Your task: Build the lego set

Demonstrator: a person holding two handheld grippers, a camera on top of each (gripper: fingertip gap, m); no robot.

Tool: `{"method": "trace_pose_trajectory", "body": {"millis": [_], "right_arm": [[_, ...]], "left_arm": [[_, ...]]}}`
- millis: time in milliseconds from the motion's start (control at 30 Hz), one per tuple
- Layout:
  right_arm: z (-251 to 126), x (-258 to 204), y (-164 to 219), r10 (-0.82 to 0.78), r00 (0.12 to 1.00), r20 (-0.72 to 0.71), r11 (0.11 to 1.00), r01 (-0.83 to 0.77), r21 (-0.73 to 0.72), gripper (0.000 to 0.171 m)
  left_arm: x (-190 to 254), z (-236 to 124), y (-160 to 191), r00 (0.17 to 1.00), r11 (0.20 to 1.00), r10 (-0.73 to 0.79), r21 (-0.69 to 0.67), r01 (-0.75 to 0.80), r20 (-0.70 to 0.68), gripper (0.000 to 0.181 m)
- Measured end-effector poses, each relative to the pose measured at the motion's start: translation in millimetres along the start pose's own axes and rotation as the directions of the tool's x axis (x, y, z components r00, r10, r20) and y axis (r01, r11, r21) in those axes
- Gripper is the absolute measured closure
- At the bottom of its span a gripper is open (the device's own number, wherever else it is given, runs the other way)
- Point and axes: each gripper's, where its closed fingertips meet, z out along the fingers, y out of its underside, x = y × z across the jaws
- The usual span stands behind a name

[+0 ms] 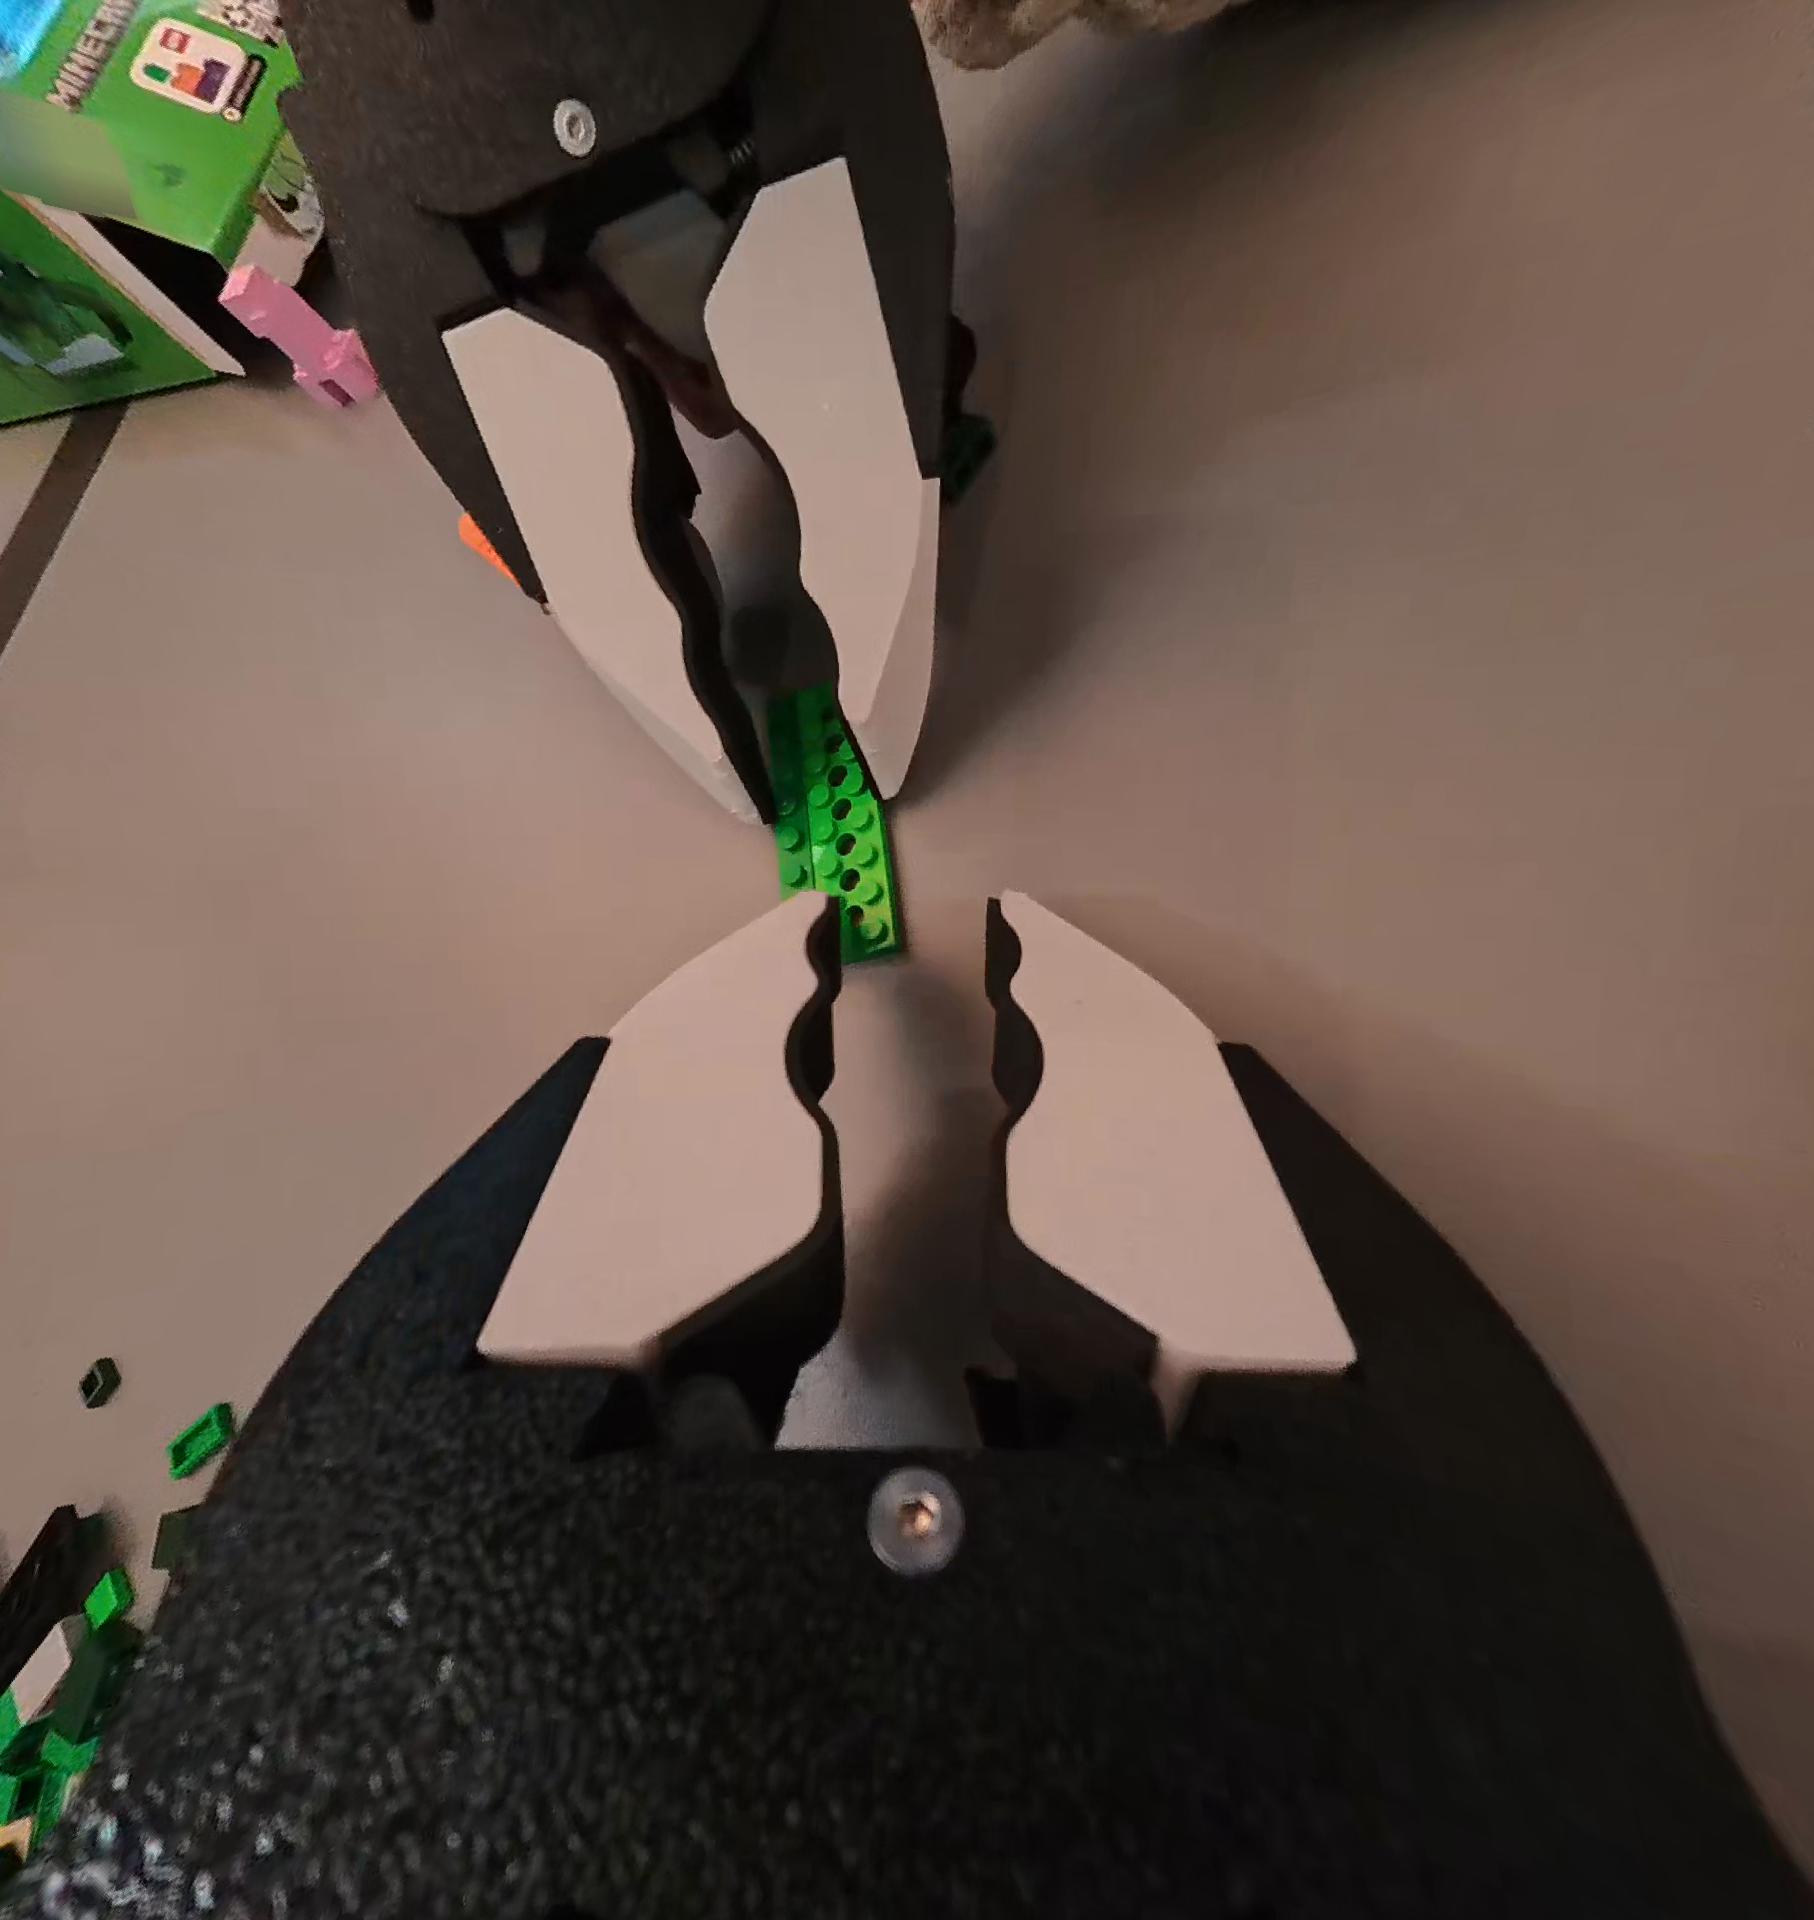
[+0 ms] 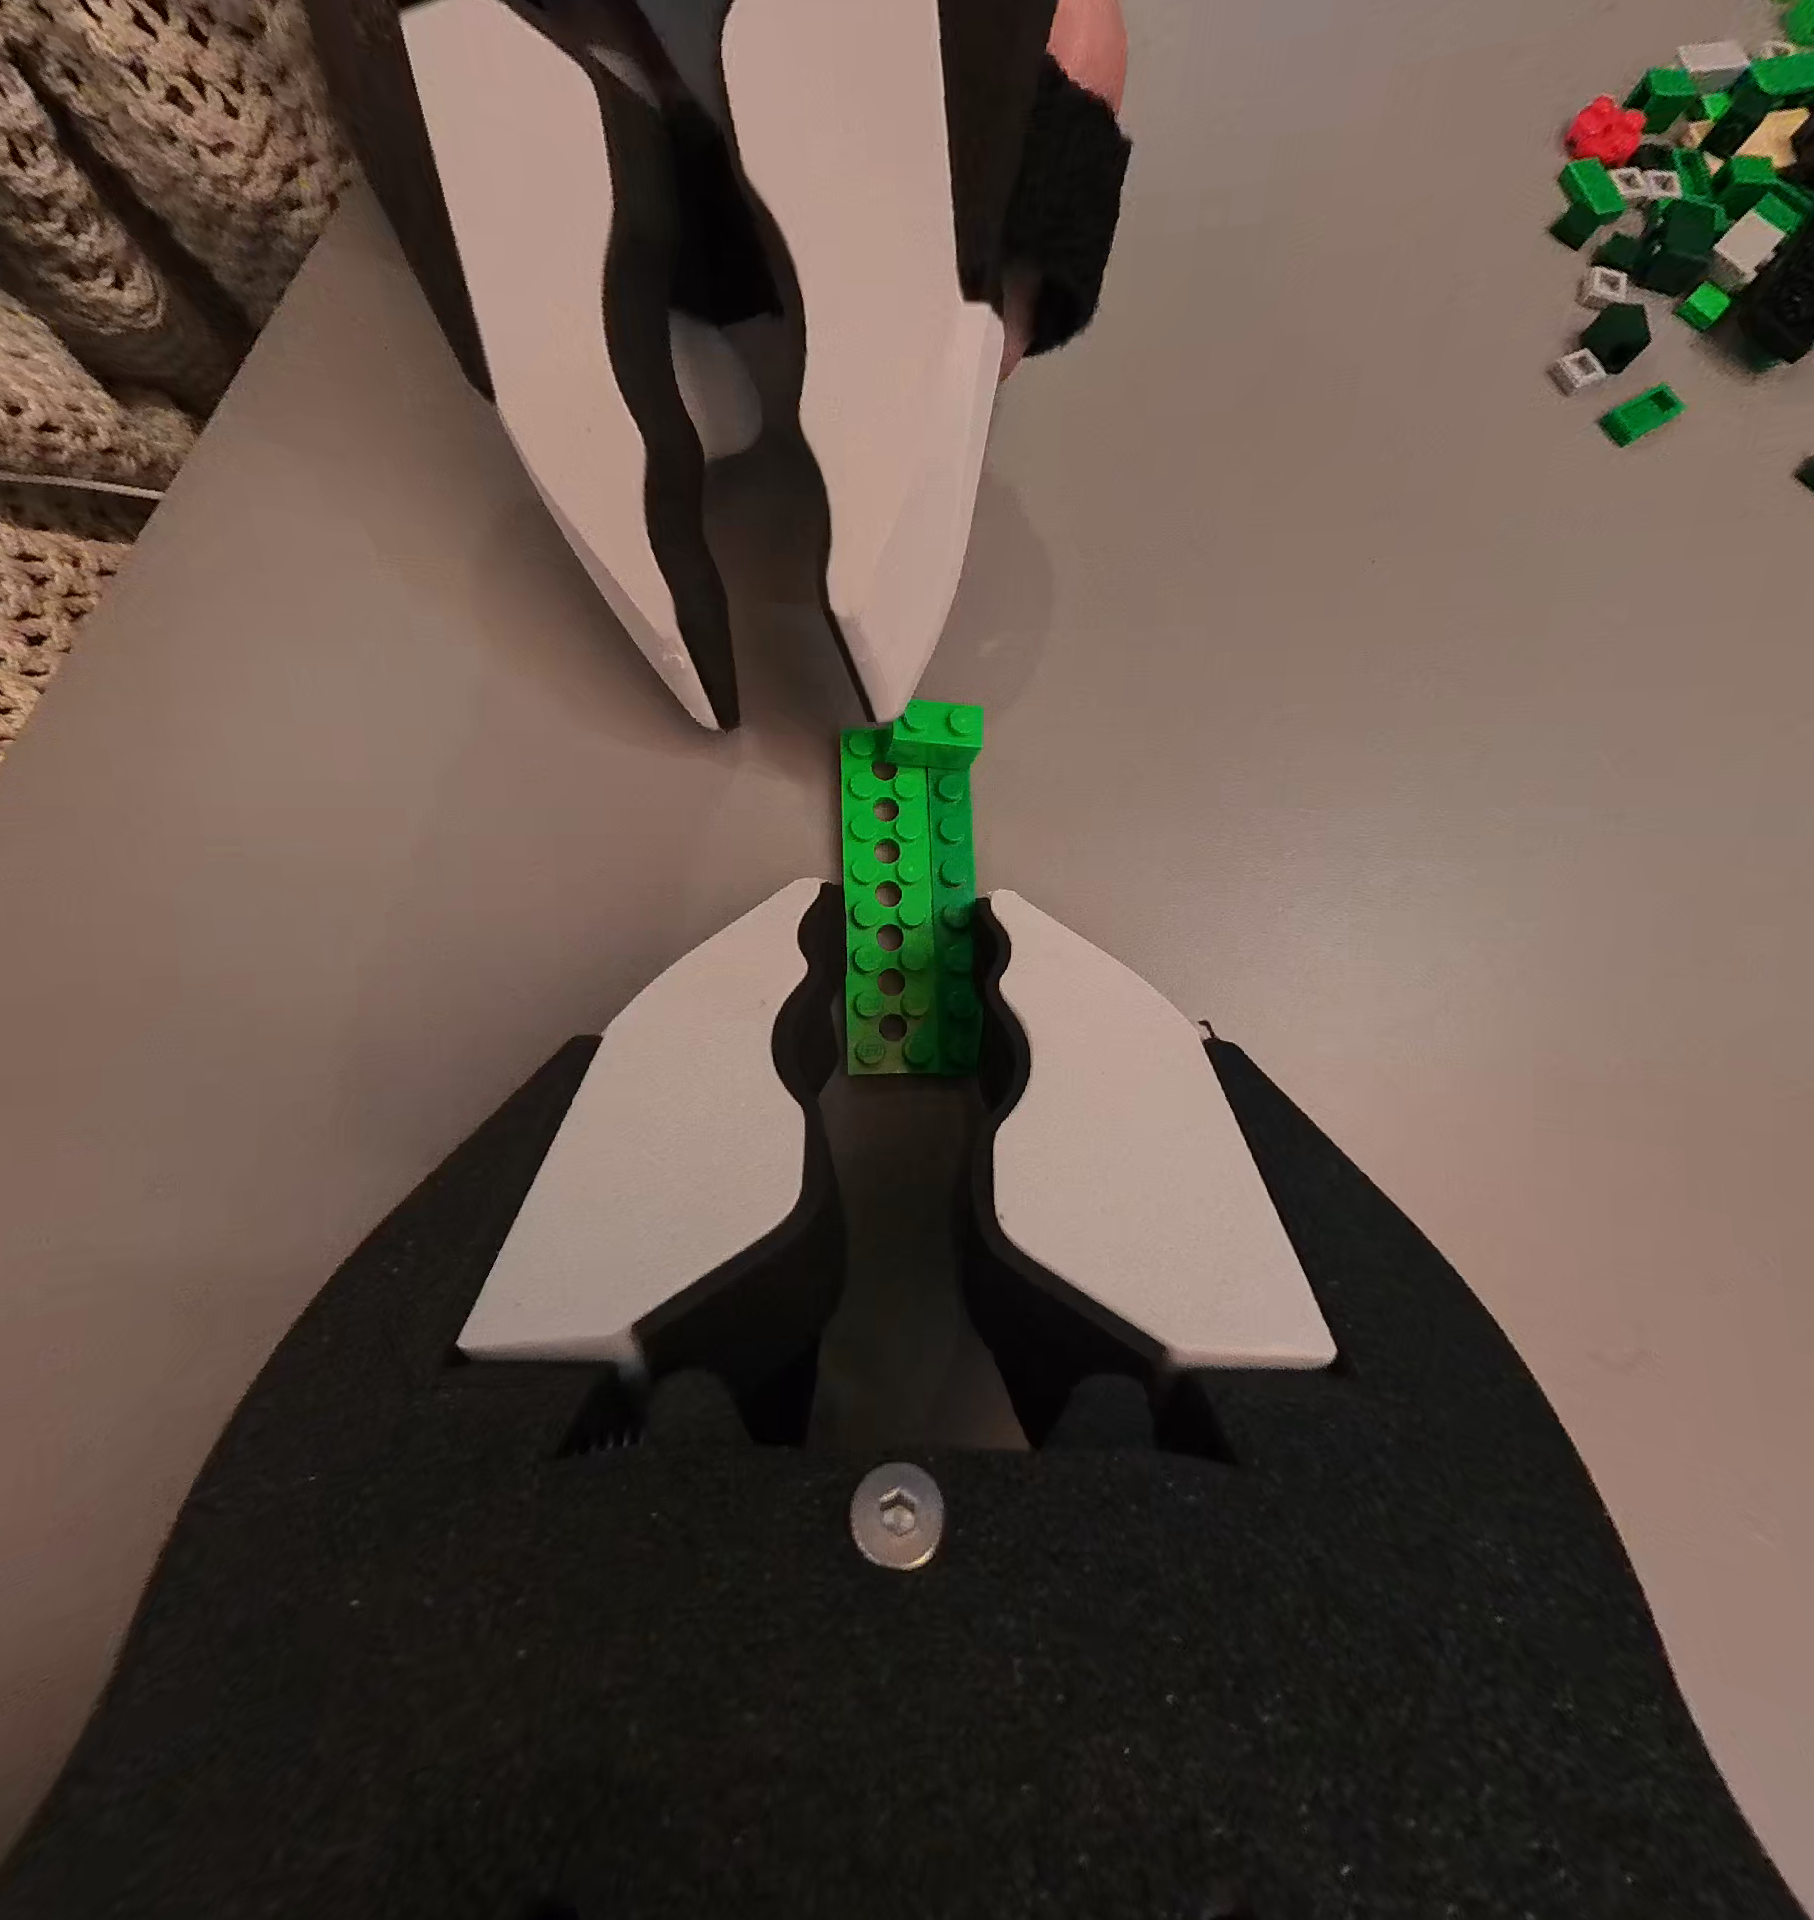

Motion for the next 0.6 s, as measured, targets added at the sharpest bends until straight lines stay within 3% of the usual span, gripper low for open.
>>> {"method": "trace_pose_trajectory", "body": {"millis": [600], "right_arm": [[0.5, 0.1, 0.7, 0.001, 0.999, -0.035, 1.000, -0.002, -0.021, 0.148]], "left_arm": [[-4.2, 4.4, 0.2, 0.996, 0.997, -0.078, 0.013, 0.078, 0.032, 0.149]]}}
